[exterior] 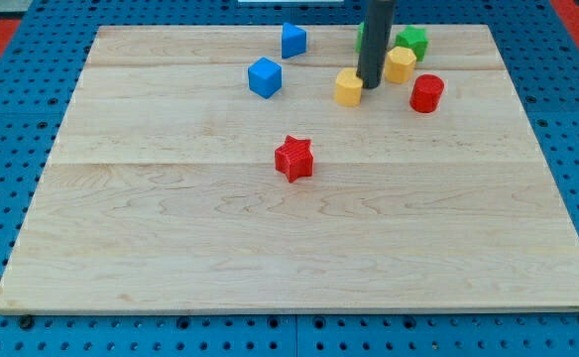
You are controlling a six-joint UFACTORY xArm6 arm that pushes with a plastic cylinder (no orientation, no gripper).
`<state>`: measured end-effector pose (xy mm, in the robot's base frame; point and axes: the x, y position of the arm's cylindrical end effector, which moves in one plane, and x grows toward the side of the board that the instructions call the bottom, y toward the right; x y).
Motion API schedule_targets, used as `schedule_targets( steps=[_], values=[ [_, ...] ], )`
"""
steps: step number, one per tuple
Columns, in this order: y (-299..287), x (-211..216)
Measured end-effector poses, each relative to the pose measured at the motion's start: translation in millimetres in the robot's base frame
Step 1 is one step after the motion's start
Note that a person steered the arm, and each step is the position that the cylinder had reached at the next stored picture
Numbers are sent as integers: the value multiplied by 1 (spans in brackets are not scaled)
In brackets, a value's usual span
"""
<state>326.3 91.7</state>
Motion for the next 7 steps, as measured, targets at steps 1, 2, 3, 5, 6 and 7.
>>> schedule_targets(
  steps=[1,2,3,5,6,7],
  values=[
    [-1,19],
    [-8,32],
    [-35,34],
    [-89,22],
    [-67,7],
    [-54,-11]
  ],
)
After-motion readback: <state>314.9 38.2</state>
